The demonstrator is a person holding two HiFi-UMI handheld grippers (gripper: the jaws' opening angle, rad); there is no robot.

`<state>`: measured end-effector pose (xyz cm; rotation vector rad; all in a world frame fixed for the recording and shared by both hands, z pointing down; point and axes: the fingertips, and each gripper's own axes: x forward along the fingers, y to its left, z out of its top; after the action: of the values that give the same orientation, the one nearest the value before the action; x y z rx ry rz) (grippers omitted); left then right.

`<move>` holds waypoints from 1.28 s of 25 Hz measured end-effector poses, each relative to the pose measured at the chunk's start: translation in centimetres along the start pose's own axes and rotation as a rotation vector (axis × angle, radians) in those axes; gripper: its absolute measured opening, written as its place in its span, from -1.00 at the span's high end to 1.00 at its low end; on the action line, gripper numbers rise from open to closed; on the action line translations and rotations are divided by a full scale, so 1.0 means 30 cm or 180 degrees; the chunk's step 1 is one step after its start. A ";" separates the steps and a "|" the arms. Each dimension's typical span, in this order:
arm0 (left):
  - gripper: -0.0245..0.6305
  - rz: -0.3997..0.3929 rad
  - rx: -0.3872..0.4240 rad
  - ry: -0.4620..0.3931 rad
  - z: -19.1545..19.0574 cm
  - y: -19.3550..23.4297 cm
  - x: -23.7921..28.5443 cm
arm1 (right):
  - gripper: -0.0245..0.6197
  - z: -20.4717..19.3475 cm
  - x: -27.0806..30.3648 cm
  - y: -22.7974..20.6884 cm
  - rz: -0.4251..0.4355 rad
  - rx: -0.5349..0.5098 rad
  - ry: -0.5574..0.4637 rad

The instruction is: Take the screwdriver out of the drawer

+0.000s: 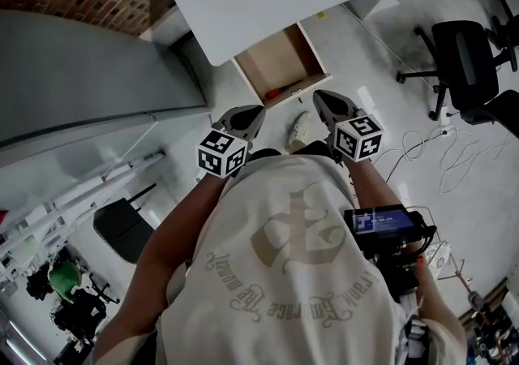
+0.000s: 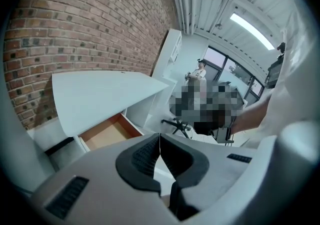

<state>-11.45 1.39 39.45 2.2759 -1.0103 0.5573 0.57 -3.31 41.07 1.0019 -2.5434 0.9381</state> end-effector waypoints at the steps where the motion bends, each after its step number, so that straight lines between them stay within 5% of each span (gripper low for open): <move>1: 0.86 0.0009 0.0012 0.0021 0.007 0.004 0.013 | 0.85 0.010 0.007 -0.019 -0.0006 0.0008 -0.0004; 12: 0.86 0.0017 0.0163 0.0306 0.028 0.004 0.073 | 0.85 0.026 0.037 -0.079 0.0039 0.0133 -0.0054; 28: 0.85 -0.0312 0.0345 0.0655 -0.029 0.109 0.148 | 0.85 -0.029 0.008 -0.099 -0.0440 0.0371 -0.0100; 32: 0.59 -0.0441 0.0460 0.0747 -0.043 0.136 0.171 | 0.85 -0.020 0.006 -0.095 -0.0596 0.0385 -0.0178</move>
<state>-11.56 -2.68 44.74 2.3163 -0.7127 0.8385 2.38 -4.58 42.97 1.2926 -2.4084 1.0327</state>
